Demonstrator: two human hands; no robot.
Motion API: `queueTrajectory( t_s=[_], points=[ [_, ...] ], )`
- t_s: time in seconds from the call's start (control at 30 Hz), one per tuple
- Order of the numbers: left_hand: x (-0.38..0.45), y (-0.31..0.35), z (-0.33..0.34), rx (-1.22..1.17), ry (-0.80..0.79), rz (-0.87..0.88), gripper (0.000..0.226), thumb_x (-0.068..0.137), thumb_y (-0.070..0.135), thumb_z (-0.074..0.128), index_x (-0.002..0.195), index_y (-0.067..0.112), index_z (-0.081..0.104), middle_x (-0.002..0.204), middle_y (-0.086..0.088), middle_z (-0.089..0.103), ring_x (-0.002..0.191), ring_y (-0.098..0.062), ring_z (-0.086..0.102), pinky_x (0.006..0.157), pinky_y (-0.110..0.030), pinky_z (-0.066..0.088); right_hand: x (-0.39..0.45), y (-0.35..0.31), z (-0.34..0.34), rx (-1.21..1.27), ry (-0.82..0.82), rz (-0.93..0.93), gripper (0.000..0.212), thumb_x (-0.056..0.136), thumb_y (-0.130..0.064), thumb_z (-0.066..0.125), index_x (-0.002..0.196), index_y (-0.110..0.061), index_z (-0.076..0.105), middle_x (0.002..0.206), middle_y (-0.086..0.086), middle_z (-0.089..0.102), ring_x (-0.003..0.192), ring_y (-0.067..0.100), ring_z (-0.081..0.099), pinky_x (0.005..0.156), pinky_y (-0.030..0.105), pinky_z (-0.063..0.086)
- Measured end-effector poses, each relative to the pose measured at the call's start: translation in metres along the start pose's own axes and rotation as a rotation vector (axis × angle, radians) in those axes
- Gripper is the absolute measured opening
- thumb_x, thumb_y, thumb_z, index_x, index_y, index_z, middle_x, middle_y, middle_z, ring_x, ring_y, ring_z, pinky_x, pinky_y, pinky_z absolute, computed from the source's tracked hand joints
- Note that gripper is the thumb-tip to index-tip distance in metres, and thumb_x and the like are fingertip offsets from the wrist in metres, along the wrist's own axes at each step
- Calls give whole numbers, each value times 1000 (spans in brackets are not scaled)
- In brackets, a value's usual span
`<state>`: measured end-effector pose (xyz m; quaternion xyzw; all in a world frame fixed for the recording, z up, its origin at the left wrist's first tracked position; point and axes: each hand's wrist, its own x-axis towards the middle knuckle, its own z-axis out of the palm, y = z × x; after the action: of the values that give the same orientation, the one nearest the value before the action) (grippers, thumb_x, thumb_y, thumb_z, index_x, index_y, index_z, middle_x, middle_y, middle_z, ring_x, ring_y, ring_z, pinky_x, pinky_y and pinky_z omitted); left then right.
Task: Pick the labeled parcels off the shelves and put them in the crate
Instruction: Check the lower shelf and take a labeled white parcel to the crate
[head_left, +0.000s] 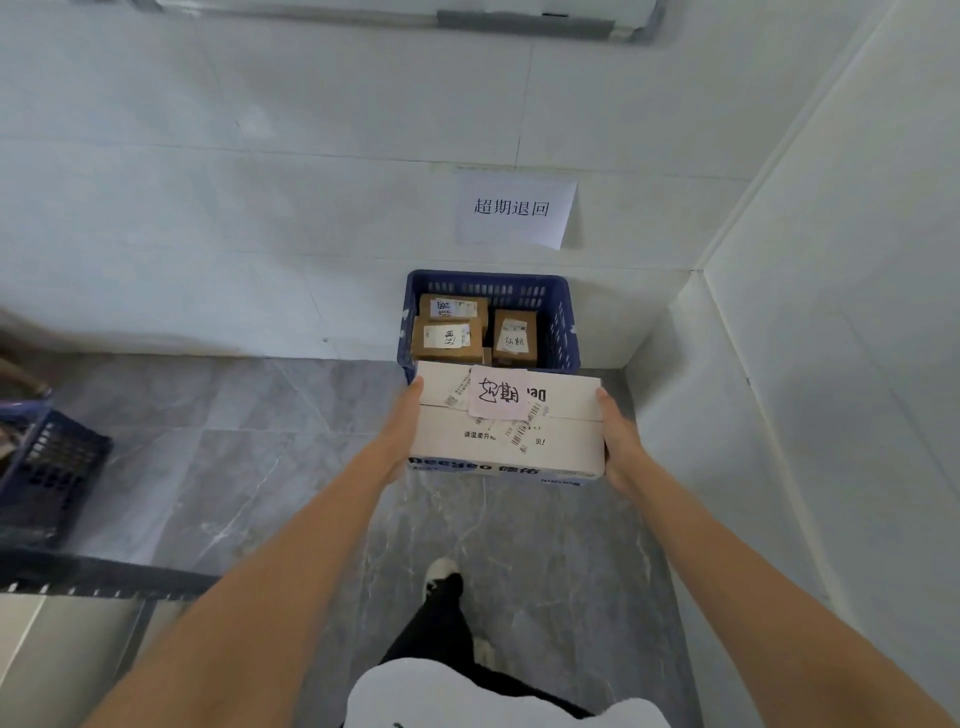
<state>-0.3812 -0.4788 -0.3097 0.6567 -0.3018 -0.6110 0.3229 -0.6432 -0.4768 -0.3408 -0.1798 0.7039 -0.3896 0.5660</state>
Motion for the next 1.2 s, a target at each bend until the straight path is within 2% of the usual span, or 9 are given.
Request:
queueTrajectory(
  t_s=[0.43, 0.53, 0.7, 0.8, 0.9, 0.97, 1.03, 1.13, 1.2],
  points=[
    [183, 84, 38, 11, -43, -131, 50, 100, 53, 29, 135, 21, 46, 110, -9, 69, 83, -23, 68, 58, -29, 53, 143, -95, 40, -76, -2, 62, 46, 94, -60, 46, 119, -24, 61, 109, 5, 73, 96, 28, 72, 92, 50, 56],
    [213, 99, 58, 29, -45, -186, 54, 97, 58, 33, 134, 21, 46, 112, -12, 68, 92, -28, 69, 72, -40, 59, 170, -105, 34, -33, 24, 110, 42, 94, -58, 49, 115, -25, 63, 104, 5, 74, 92, 29, 72, 89, 53, 56],
    [307, 82, 94, 98, 11, -267, 93, 62, 85, 39, 134, 27, 42, 116, -7, 64, 99, -31, 66, 89, -52, 53, 228, -131, 27, -26, 42, 153, 28, 96, -50, 52, 109, -26, 61, 103, 4, 70, 98, 28, 68, 89, 45, 56],
    [341, 74, 111, 52, 63, -352, 108, 53, 90, 39, 139, 26, 37, 124, -6, 61, 109, -29, 62, 97, -52, 48, 273, -157, 28, -169, 19, 129, 39, 98, -51, 48, 120, -21, 59, 105, 4, 68, 90, 22, 67, 69, 31, 54],
    [331, 101, 133, -115, 48, -409, 76, 85, 74, 34, 131, 16, 50, 116, -10, 64, 104, -30, 63, 97, -50, 48, 323, -184, 32, -351, -7, 46, 48, 99, -49, 47, 123, -9, 56, 104, 7, 68, 77, 15, 63, 57, 25, 45],
    [347, 102, 140, -207, 86, -451, 67, 91, 69, 34, 126, 16, 53, 107, -9, 65, 96, -29, 64, 95, -53, 49, 354, -198, 40, -426, -18, 22, 54, 96, -51, 51, 127, -7, 52, 110, 8, 67, 79, 12, 61, 59, 26, 44],
    [369, 97, 145, -274, 148, -527, 77, 82, 76, 38, 138, 23, 42, 114, -9, 61, 96, -31, 64, 86, -57, 52, 383, -208, 50, -509, -53, 2, 46, 97, -51, 49, 123, -12, 49, 101, 2, 64, 78, 9, 58, 60, 25, 42],
    [392, 92, 155, -350, 174, -560, 63, 88, 70, 38, 144, 50, 15, 127, -8, 52, 103, -37, 60, 85, -65, 49, 425, -220, 70, -603, -92, -54, 42, 97, -52, 47, 119, -17, 53, 100, 1, 65, 84, 13, 60, 66, 25, 46],
    [408, 85, 164, -399, 161, -583, 57, 90, 68, 36, 141, 52, 17, 128, -10, 51, 102, -40, 59, 84, -66, 49, 450, -224, 83, -639, -85, -70, 35, 98, -50, 47, 118, -22, 54, 98, 0, 62, 81, 11, 58, 61, 22, 44]
  ],
)
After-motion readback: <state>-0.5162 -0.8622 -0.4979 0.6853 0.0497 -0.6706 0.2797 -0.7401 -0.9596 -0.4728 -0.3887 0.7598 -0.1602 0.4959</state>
